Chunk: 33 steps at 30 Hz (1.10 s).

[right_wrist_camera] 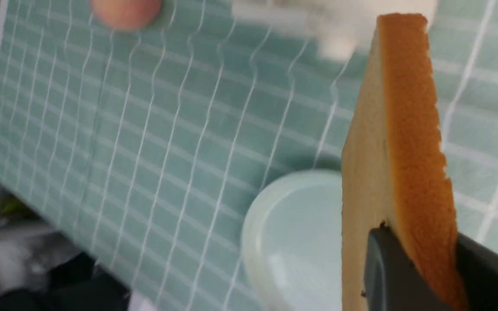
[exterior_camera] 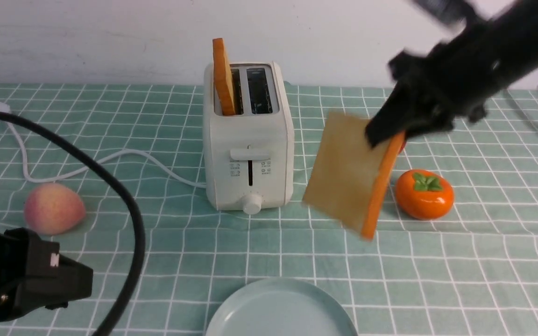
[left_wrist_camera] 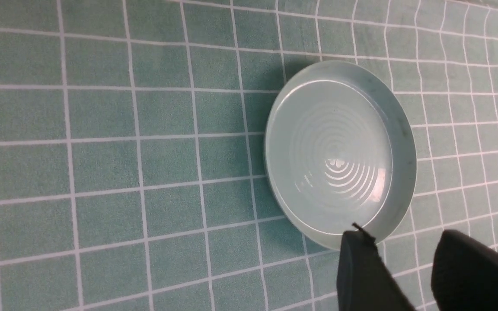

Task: Take toasted bread from bread machine on blue coffee table place on plate.
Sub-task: 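Place the held slice of bread on top of the slice on the plate with the right gripper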

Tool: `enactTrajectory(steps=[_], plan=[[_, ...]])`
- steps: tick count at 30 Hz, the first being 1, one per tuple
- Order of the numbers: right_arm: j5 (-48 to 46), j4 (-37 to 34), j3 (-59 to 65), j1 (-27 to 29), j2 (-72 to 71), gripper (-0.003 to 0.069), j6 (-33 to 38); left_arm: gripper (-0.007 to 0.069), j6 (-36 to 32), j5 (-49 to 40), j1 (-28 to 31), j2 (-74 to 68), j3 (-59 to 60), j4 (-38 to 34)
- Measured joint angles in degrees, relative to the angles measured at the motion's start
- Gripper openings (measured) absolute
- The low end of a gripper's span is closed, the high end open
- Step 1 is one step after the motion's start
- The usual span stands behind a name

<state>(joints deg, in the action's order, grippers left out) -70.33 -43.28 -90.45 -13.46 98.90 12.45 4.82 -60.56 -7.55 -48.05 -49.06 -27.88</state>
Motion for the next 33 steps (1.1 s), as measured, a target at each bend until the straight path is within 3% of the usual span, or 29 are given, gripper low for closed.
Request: enactTrajectory(steps=[4, 10, 14, 20, 22, 27, 33], plan=[[4.66, -10.44, 15.25, -7.30, 0.21, 0.0117, 4.95, 0.0237, 0.00, 0.00, 0.00, 0.00, 0.00, -0.23], [16.85, -17.45, 26.21, -12.94, 0.15, 0.0117, 10.97, 0.0237, 0.00, -0.18, 0.00, 0.00, 0.00, -0.36], [21.52, -18.12, 29.30, -14.28, 0.10, 0.0129, 13.65, 0.0237, 0.00, -0.61, 0.00, 0.00, 0.00, -1.09], [22.87, -14.05, 29.66, -14.26, -0.02, 0.0284, 14.23, 0.0237, -1.54, -0.55, 0.00, 0.00, 0.00, -3.69], [22.87, -11.19, 29.66, -14.26, -0.46, 0.0397, 14.29, 0.0237, -2.52, 0.41, 0.00, 0.00, 0.00, -7.42], [23.39, -5.88, 29.66, -14.26, -3.82, 0.0561, 14.48, 0.0237, -4.82, 6.81, 0.00, 0.00, 0.00, -16.85], [25.52, 0.20, 29.66, -14.26, -10.33, 0.0608, 13.45, 0.0239, -17.26, 12.79, 0.00, -1.33, -1.19, -23.64]])
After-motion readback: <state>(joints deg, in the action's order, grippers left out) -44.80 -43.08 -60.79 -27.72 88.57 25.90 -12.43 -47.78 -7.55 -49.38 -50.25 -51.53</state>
